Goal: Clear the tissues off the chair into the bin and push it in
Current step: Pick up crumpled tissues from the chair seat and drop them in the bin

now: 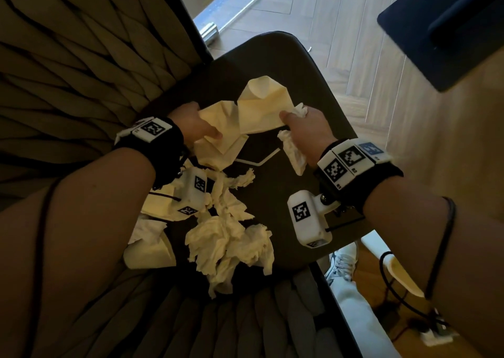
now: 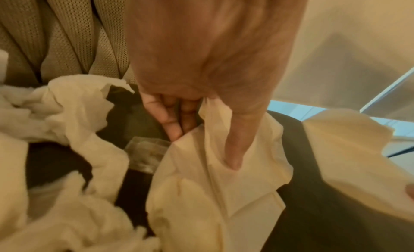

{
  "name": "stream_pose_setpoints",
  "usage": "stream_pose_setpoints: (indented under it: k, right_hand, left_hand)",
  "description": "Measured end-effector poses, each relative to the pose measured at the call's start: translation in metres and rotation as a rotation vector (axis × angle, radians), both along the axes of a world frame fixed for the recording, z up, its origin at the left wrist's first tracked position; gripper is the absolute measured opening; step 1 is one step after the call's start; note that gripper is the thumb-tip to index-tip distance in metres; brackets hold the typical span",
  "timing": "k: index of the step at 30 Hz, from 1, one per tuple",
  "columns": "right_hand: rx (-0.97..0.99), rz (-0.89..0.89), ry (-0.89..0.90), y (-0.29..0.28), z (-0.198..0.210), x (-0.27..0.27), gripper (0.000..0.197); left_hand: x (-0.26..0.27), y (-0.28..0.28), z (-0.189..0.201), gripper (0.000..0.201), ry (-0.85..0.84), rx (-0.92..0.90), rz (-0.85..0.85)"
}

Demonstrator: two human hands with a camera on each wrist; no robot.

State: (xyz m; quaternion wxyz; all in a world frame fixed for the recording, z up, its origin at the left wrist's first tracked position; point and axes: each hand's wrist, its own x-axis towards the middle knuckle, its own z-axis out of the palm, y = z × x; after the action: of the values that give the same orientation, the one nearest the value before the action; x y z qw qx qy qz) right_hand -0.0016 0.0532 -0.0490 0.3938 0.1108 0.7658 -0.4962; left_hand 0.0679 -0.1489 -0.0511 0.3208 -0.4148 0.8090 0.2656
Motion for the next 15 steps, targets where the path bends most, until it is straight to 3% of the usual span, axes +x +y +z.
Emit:
stream_pose_setpoints:
  k: [7,12,15]
  right_hand:
    - [0.03,-0.047,0.011,0.029,0.003,0.0,0.012]
    - [0.035,-0.102,0.056,0.086,0.013,-0.001,0.014]
    - [0.054,-0.195,0.052,0.136,0.015,0.004,0.014]
  left_hand:
    - [-0.014,0.019,0.018,0.044,0.2,0.093,-0.003]
    - [-0.025,0.042,0.047,0.02,0.309,0.032,-0.195]
    - [-0.038,0.065,0.066,0.02,0.318,-0.037,-0.316]
